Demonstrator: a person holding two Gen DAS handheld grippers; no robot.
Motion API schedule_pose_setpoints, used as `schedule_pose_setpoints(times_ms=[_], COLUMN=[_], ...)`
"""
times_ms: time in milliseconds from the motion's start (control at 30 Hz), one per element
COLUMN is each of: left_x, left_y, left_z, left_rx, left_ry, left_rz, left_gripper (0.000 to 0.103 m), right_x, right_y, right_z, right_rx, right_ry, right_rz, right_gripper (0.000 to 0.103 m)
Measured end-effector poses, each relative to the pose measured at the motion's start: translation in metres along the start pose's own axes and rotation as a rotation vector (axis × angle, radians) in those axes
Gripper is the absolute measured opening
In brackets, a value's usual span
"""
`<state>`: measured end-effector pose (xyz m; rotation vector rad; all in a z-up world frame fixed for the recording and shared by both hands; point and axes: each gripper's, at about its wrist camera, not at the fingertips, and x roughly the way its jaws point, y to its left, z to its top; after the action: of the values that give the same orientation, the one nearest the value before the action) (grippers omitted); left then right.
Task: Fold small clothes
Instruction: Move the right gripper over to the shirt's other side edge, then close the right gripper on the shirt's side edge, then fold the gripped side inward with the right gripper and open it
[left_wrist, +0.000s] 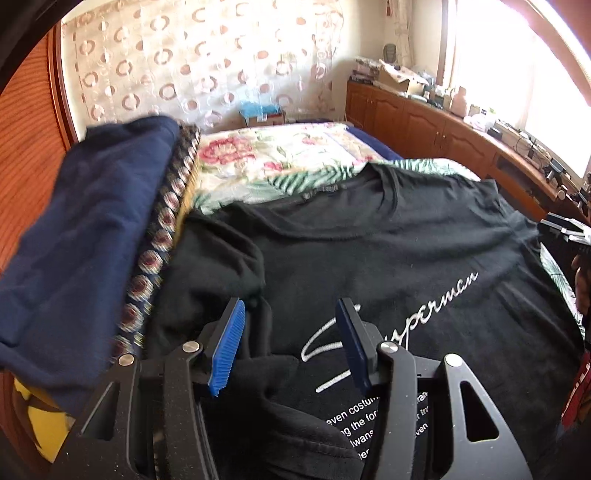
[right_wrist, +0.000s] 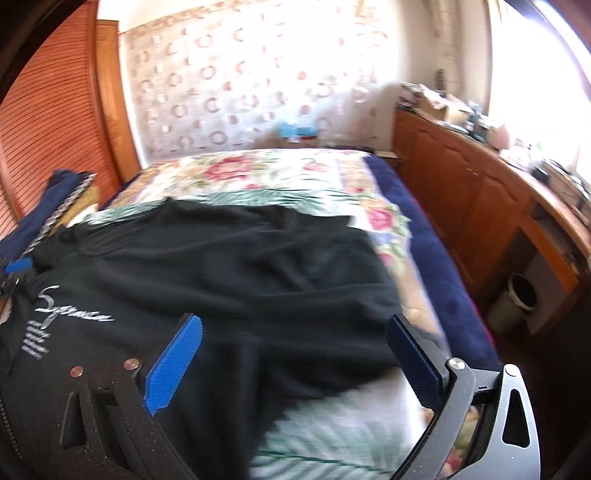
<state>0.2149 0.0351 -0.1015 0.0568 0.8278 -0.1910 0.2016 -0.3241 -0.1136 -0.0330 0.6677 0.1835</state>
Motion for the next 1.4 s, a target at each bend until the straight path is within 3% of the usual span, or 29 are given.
schedule_pose_setpoints(times_ms=[133,367,400,467,567,900,1133,1267,1400], left_x=[0.012,0.020,0.021,0.022,0.025,0.026,0.028,0.028,0.028], left_y=[0.001,-0.006,-0.006,-0.009,-0.016,-0.012,-0.013,-0.013,-0.013], left_z=[-0.007,-0.011,-0.011,-0.012,-0.012,-0.011,-0.010,-0.010,-0.010], left_rx=[-0.020,0.007,0.013,0.033,0.074,0.053,0.053,0.053,0.053], left_ry=[0.032,0.039,0.041,0.049,0.059,0.065,0.065,0.066,0.066], left_rz=[-0.011,0.009,0.013,0.008,0.015,0.011,0.012,0.011,0.011], left_gripper=[0.052,0.053,0.054,0.066,0.076,0.079,0.079,0.079,0.079], right_x=[-0.002,0.001,0.000,0.002,0.001,0.010,-0.007,-0.025,-0.033], right_y=[-0.025,-0.034,-0.033,-0.041,-0.049,-0.051,-0.037,-0.010,0.026], right_z=[-0.001,0.004,0.003,0.007,0.011,0.019,0.032,0.042,0.041], right_rx=[0.044,0.111,0.113,0.126,0.141,0.086,0.057,-0.001,-0.085], right_ry=[0.027,0.088,0.097,0.108,0.124,0.128,0.038,-0.025,-0.030], right_rz=[-0.041,-0.023,-0.022,-0.011,0.001,0.010,0.058,0.131,0.218], right_gripper=[0.091,0.081,0.079,0.075,0.063,0.018,0.016,0.016,0.016])
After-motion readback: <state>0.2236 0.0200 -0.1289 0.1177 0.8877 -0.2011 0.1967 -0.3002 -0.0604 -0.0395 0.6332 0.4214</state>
